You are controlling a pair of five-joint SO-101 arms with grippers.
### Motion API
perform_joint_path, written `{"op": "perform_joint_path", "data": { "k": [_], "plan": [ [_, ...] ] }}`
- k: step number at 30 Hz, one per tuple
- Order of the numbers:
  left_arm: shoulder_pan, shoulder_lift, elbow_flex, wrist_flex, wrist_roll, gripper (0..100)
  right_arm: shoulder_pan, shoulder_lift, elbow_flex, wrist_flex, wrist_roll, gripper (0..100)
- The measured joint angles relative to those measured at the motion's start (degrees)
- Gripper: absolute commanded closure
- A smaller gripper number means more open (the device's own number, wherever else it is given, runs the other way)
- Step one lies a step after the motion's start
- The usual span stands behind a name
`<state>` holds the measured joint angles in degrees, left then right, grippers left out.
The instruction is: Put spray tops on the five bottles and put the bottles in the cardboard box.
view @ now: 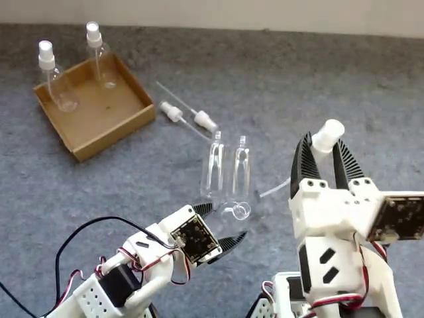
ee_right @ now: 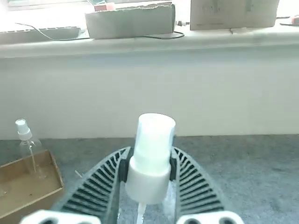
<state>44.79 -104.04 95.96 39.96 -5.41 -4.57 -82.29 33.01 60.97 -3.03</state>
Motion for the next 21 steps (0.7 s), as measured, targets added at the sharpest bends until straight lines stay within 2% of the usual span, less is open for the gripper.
{"op": "perform_joint_path", "data": {
  "k": [4, 11, 21],
  "plan": [
    [0.00, 0.00, 0.00, 0.00, 0.00, 90, -0.97, 0.00, -1.23, 0.00, 0.00, 95.7],
    [0.00, 0.00, 0.00, 0.00, 0.00, 90, -9.93, 0.00, -1.23, 0.00, 0.00, 95.7],
    [0.18, 0.00, 0.00, 0.00, 0.00, 90, -10.73, 0.00, -1.23, 1.93, 0.00, 95.7]
  ]
}}
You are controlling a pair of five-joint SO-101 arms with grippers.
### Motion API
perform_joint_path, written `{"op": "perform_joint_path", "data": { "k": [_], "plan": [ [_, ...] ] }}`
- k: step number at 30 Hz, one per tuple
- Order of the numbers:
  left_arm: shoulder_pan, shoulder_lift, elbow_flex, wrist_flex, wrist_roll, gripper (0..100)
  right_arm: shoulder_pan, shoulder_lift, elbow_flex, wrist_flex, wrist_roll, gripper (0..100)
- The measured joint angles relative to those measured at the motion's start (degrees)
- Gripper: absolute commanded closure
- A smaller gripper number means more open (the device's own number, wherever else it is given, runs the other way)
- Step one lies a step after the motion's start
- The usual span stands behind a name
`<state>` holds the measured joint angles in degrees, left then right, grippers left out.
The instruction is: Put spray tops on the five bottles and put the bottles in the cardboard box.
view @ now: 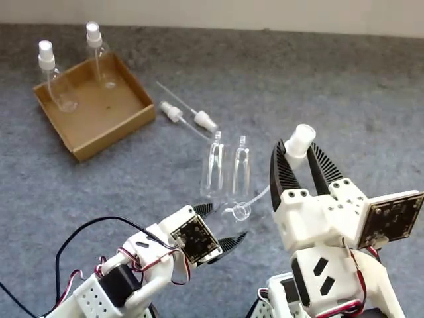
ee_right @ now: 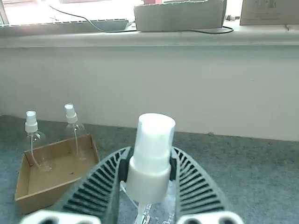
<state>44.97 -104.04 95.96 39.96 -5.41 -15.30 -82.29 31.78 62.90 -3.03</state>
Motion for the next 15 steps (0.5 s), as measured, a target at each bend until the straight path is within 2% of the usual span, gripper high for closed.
{"op": "perform_joint_path", "data": {
  "k": [15],
  "plan": [
    [0.00, 0.00, 0.00, 0.00, 0.00, 90, 0.09, -0.09, 0.00, 3.60, 2.73, 95.7]
  ]
}}
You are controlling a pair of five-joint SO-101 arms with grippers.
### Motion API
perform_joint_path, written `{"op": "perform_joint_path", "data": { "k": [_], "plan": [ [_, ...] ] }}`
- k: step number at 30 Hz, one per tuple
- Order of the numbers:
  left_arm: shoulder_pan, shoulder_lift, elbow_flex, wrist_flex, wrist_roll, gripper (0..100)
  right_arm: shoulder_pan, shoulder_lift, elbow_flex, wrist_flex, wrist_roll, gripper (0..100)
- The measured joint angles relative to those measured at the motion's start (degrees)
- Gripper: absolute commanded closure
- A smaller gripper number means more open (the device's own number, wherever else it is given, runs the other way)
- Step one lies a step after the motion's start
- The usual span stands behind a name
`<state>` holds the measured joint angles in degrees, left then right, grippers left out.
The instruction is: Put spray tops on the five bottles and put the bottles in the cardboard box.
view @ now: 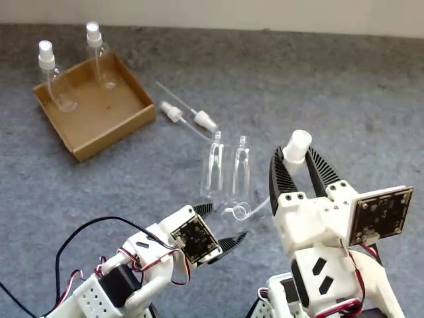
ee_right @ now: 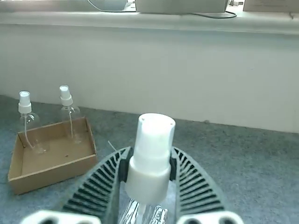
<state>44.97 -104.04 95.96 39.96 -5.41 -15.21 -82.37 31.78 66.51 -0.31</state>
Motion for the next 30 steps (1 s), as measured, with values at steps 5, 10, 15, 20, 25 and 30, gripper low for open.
{"op": "perform_joint_path", "data": {
  "k": [5, 10, 15, 20, 25, 30],
  "plan": [
    [0.00, 0.00, 0.00, 0.00, 0.00, 90, -0.53, -0.09, 0.00, 0.00, 0.00, 95.7],
    [0.00, 0.00, 0.00, 0.00, 0.00, 90, -0.26, -0.09, 1.41, 0.00, 0.00, 95.7],
    [0.00, 0.00, 0.00, 0.00, 0.00, 90, -0.26, -0.09, 4.92, -1.58, 0.26, 95.7],
    [0.00, 0.00, 0.00, 0.00, 0.00, 90, -0.35, -0.09, 5.10, -2.90, 0.35, 95.7],
    [0.00, 0.00, 0.00, 0.00, 0.00, 90, -0.44, -0.09, 4.92, -2.90, 0.35, 95.7],
    [0.00, 0.00, 0.00, 0.00, 0.00, 90, -0.44, -0.09, 1.41, -2.90, 2.64, 95.7]
  ]
}}
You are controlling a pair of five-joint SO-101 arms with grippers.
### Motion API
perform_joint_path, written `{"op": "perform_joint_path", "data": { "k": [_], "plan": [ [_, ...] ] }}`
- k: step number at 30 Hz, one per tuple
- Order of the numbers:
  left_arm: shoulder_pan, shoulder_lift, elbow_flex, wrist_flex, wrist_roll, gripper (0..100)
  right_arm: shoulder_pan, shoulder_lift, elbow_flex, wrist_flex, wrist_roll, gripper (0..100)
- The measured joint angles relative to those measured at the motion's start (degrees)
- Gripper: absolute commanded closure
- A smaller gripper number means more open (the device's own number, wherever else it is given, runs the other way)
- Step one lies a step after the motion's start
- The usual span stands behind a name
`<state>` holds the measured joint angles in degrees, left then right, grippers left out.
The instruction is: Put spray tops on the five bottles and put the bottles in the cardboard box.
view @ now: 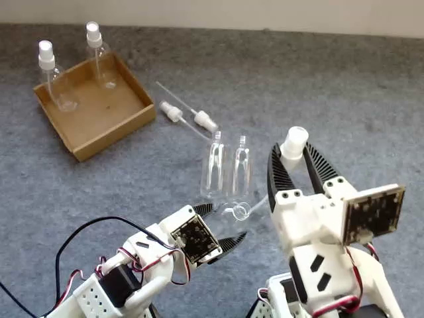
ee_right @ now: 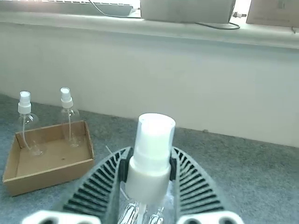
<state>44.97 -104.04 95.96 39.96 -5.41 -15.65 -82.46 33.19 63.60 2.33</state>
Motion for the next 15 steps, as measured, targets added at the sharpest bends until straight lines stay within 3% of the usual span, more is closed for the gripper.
{"op": "perform_joint_path", "data": {
  "k": [15],
  "plan": [
    [0.00, 0.00, 0.00, 0.00, 0.00, 90, 0.00, 0.00, 2.11, 0.00, 0.53, 95.7]
  ]
}}
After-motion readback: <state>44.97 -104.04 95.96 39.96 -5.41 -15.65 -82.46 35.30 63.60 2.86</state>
